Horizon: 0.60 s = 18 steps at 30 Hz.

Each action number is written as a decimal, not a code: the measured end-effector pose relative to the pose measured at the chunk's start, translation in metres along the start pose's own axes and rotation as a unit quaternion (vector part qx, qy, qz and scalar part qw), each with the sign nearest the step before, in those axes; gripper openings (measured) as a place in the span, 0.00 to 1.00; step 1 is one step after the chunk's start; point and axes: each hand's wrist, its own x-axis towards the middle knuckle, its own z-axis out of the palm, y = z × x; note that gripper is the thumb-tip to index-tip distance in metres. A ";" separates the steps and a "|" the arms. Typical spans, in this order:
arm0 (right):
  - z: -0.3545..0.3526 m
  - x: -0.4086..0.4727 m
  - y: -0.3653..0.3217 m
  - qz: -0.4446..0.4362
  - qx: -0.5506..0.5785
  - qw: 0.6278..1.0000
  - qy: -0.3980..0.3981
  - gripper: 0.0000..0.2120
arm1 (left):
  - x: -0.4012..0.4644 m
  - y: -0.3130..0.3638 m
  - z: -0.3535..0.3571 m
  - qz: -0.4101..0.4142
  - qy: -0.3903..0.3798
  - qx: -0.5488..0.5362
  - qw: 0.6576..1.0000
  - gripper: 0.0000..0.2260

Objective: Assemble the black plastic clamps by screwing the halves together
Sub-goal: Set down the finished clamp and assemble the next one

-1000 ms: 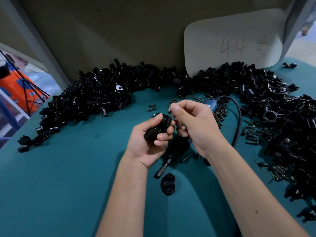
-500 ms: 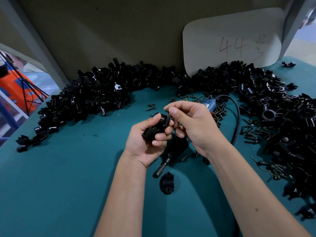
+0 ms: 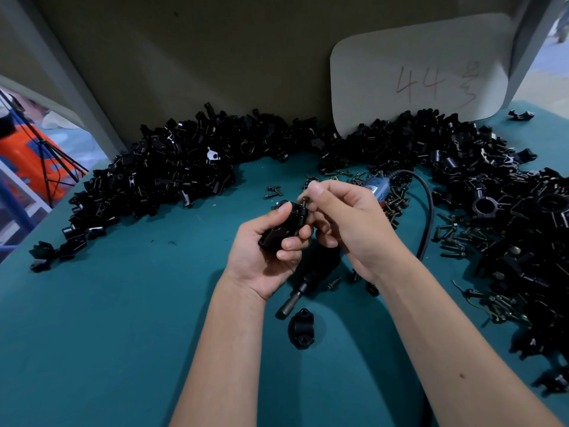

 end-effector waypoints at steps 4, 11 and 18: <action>0.000 -0.001 -0.002 -0.002 0.000 1.000 -0.027 0.11 | -0.001 0.002 -0.001 0.005 -0.007 -0.002 1.000 0.14; 0.000 -0.002 -0.003 0.003 -0.012 1.000 -0.007 0.05 | -0.001 -0.001 0.002 0.000 0.004 0.000 1.000 0.12; 0.000 -0.002 -0.004 0.021 0.001 1.000 0.011 0.13 | 0.000 -0.002 0.005 0.012 0.019 0.046 0.999 0.10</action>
